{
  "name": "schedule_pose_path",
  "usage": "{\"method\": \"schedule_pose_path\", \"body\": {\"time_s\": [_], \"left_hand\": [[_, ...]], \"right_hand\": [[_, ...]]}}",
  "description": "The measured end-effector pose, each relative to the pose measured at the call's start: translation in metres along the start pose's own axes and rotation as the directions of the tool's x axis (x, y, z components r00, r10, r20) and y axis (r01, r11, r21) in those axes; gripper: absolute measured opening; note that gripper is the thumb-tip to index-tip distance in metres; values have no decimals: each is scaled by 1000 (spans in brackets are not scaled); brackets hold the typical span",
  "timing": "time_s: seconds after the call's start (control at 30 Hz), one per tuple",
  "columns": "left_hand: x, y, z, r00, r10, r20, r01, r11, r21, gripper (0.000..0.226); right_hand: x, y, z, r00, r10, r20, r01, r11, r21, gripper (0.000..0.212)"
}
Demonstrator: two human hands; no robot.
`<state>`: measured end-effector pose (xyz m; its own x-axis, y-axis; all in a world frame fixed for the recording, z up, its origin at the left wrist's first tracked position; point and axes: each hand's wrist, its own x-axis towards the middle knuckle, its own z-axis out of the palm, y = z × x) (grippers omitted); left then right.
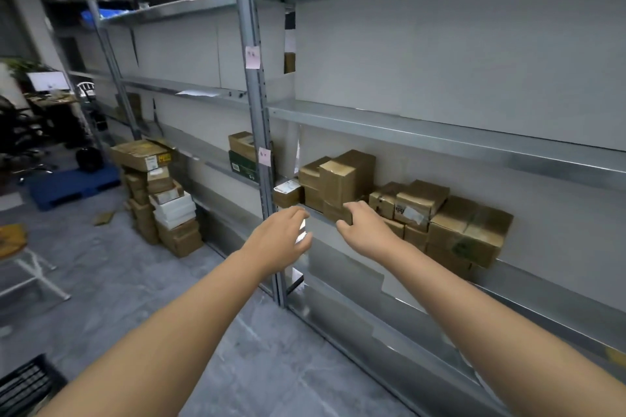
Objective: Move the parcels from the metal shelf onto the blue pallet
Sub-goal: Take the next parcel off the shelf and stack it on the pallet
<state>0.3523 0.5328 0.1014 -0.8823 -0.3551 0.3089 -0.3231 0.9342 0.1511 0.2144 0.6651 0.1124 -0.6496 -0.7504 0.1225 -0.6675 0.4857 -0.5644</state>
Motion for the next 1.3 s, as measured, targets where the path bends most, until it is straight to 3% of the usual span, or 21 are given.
{"method": "schedule_pose_path", "body": {"time_s": [0.2,0.57,0.77,0.9,1.1,1.3], "left_hand": [[83,-35,18,999,40,4,-40,991,129,49],[219,-90,60,999,-39,-35,43,991,129,46],[269,-134,75,999,-34,-19,36,989,145,50],[301,-171,88,998,-52,31,49,995,87,53],[357,-251,101,997,32,71,-36,998,58,51],[412,-330,121,990,104,100,-104,995,0,51]], "right_hand": [[92,13,7,997,-72,36,73,997,-9,57],[237,28,15,991,-85,99,72,989,129,51],[290,19,27,989,-101,106,93,993,75,48],[332,11,48,993,-40,109,31,996,83,47],[413,-14,101,995,66,81,-73,993,90,40],[478,-20,145,958,279,68,-281,959,23,48]]}}
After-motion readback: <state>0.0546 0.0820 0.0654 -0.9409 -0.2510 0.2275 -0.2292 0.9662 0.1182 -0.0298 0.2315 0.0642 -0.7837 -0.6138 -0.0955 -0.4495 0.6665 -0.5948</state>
